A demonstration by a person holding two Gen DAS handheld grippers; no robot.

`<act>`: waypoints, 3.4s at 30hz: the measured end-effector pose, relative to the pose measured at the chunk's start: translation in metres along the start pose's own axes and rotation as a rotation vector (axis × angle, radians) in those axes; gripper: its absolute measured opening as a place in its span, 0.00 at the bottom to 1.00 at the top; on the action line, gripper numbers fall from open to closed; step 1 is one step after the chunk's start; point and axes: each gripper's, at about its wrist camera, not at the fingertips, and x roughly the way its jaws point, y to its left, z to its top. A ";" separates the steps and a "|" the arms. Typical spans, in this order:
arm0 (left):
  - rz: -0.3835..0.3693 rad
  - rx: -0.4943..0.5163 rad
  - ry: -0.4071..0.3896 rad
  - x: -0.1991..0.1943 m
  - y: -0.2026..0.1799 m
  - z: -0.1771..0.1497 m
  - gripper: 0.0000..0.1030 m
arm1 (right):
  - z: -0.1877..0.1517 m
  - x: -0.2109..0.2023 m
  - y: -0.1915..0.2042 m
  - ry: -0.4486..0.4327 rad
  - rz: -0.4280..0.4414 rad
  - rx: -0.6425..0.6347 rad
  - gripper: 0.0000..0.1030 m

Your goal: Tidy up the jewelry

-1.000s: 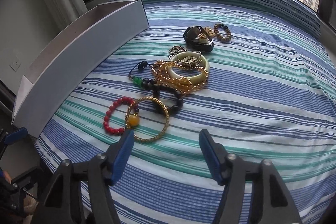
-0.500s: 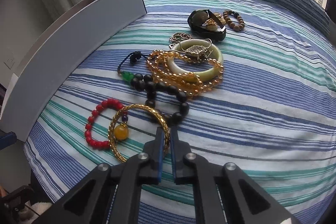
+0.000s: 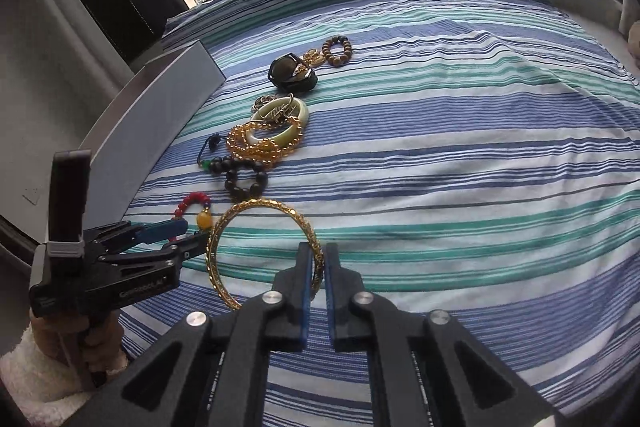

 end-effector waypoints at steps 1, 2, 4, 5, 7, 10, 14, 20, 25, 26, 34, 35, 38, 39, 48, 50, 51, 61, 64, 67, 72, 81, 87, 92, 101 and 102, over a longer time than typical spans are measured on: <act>0.017 0.001 -0.010 0.000 -0.001 0.001 0.47 | -0.002 -0.002 -0.002 -0.003 0.005 0.004 0.06; 0.029 0.003 -0.012 0.000 -0.003 0.001 0.43 | -0.003 -0.003 -0.003 -0.005 0.010 0.009 0.06; 0.048 0.010 -0.028 0.001 -0.006 0.002 0.21 | -0.006 -0.005 -0.004 -0.007 0.015 0.015 0.06; 0.055 0.017 -0.036 0.003 -0.007 0.004 0.15 | -0.006 -0.006 -0.005 -0.008 0.016 0.017 0.06; 0.040 -0.003 -0.037 0.001 -0.004 0.004 0.15 | -0.007 -0.006 -0.007 -0.009 0.017 0.021 0.06; -0.012 -0.049 -0.048 -0.010 0.005 0.002 0.15 | -0.007 -0.008 -0.006 -0.011 0.019 0.026 0.06; -0.078 -0.111 -0.093 -0.049 0.023 -0.005 0.15 | -0.006 -0.012 0.003 -0.012 0.030 0.011 0.06; -0.141 -0.210 -0.190 -0.125 0.068 -0.017 0.15 | 0.012 -0.011 0.047 -0.005 0.098 -0.075 0.06; -0.081 -0.287 -0.292 -0.191 0.120 -0.026 0.15 | 0.039 -0.008 0.119 -0.009 0.175 -0.224 0.06; -0.057 -0.309 -0.313 -0.203 0.134 -0.028 0.15 | 0.045 -0.007 0.135 -0.010 0.193 -0.258 0.06; 0.180 -0.488 -0.375 -0.230 0.240 -0.050 0.15 | 0.087 0.019 0.284 -0.032 0.321 -0.490 0.06; 0.205 -0.507 -0.366 -0.224 0.251 -0.053 0.15 | 0.091 0.027 0.302 -0.022 0.333 -0.506 0.06; 0.236 -0.561 -0.317 -0.199 0.277 -0.061 0.15 | 0.097 0.059 0.351 0.019 0.342 -0.556 0.06; 0.238 -0.575 -0.301 -0.191 0.284 -0.063 0.15 | 0.097 0.071 0.363 0.032 0.332 -0.568 0.06; 0.249 -0.584 -0.221 -0.157 0.303 -0.075 0.15 | 0.090 0.163 0.402 0.200 0.257 -0.601 0.06; 0.274 -0.575 -0.212 -0.153 0.301 -0.075 0.18 | 0.087 0.170 0.401 0.214 0.247 -0.600 0.10; 0.295 -0.574 -0.216 -0.152 0.300 -0.075 0.30 | 0.086 0.172 0.401 0.218 0.237 -0.602 0.10; 0.398 -0.570 -0.360 -0.184 0.275 -0.080 0.93 | 0.099 0.126 0.375 0.056 0.185 -0.567 0.65; 0.401 -0.550 -0.409 -0.196 0.256 -0.077 0.96 | 0.099 0.095 0.356 -0.009 0.174 -0.551 0.74; 0.402 -0.498 -0.428 -0.201 0.231 -0.073 0.96 | 0.097 0.066 0.330 -0.072 0.131 -0.532 0.75; 0.356 -0.401 -0.445 -0.194 0.184 -0.065 0.96 | 0.086 0.028 0.274 -0.133 0.028 -0.482 0.75; 0.093 -0.312 -0.337 -0.152 0.101 -0.059 0.96 | 0.041 -0.021 0.171 -0.169 -0.117 -0.415 0.75; 0.029 -0.216 -0.290 -0.145 0.061 -0.059 0.96 | 0.002 -0.035 0.116 -0.145 -0.212 -0.368 0.75; 0.007 -0.193 -0.268 -0.140 0.050 -0.064 0.97 | -0.028 -0.043 0.091 -0.119 -0.212 -0.323 0.75; 0.004 -0.195 -0.232 -0.134 0.044 -0.068 0.97 | -0.050 -0.045 0.084 -0.098 -0.166 -0.286 0.75; 0.006 -0.192 -0.231 -0.134 0.043 -0.069 0.97 | -0.051 -0.045 0.085 -0.097 -0.162 -0.286 0.75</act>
